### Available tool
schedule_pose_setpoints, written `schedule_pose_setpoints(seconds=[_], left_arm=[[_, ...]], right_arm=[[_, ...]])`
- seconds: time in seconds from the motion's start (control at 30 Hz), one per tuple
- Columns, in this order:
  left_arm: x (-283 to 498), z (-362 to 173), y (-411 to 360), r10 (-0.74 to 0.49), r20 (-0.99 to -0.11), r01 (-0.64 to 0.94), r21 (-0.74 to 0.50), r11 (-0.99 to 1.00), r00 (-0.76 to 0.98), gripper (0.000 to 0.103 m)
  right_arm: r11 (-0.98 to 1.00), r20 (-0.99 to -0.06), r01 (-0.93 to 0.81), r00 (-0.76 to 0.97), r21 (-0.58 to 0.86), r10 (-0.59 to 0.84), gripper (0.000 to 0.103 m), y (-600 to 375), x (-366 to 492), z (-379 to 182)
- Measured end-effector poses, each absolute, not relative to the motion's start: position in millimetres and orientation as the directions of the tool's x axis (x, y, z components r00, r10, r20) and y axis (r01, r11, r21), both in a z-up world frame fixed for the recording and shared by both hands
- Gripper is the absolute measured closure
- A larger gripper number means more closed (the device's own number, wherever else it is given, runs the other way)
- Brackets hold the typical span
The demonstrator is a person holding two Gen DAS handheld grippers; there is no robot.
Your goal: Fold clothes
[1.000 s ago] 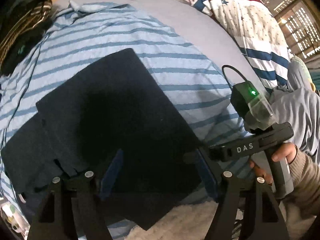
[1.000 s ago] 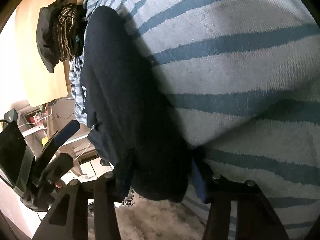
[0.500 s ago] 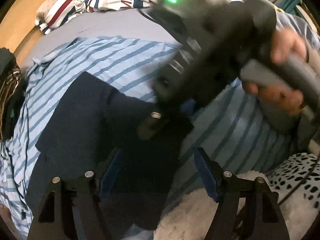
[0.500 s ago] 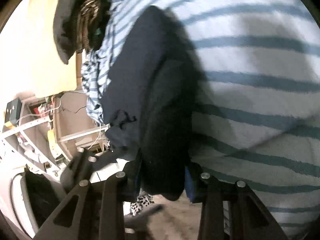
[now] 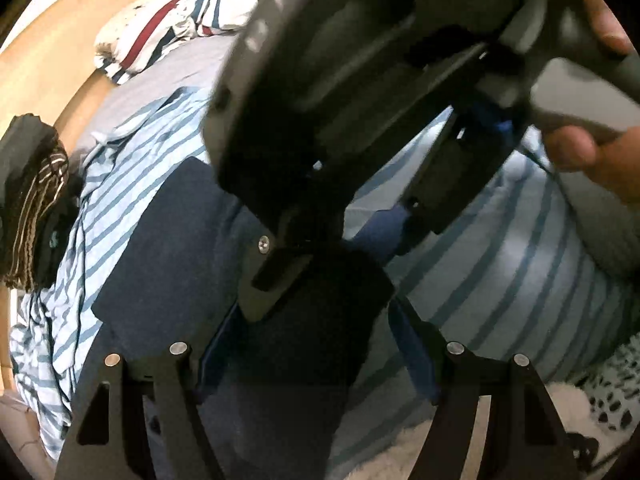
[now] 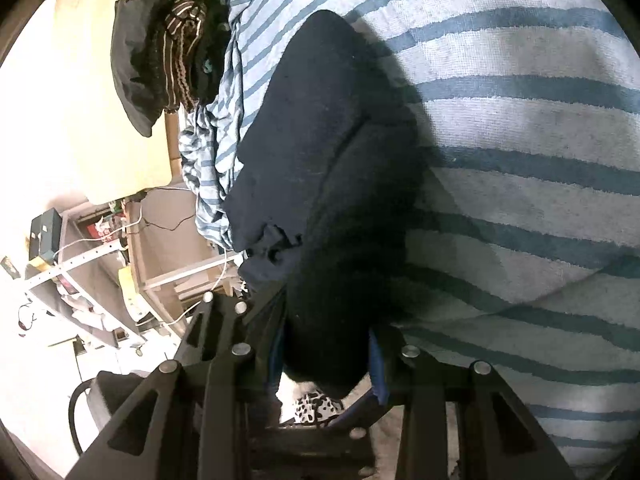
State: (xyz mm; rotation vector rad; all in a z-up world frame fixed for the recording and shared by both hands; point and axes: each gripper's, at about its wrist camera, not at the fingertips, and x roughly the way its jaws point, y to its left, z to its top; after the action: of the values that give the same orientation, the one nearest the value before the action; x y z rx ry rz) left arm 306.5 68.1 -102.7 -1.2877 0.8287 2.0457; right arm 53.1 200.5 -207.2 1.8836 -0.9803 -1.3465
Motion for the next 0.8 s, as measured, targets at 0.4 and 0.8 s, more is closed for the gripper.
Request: schedule_pose_setpoints(seconds=[0.4, 0.8], left_arm=[[295.6, -95.6, 48.3, 0.205, -0.901, -0.655, 0.107, -0.748, -0.381, 0.073], [273.3, -86.4, -13.1, 0.473, -0.834, -0.421, -0.335, -0.843, -0.284, 0.075]], right_arm=[[-0.557, -0.549, -0.244, 0.107, 0.794, -0.829, 0.023, 220.5, 45.1, -195.9], [-0.643, -0.646, -0.173, 0.047, 0.746, -0.762, 0.019, 220.9, -7.9, -195.6]])
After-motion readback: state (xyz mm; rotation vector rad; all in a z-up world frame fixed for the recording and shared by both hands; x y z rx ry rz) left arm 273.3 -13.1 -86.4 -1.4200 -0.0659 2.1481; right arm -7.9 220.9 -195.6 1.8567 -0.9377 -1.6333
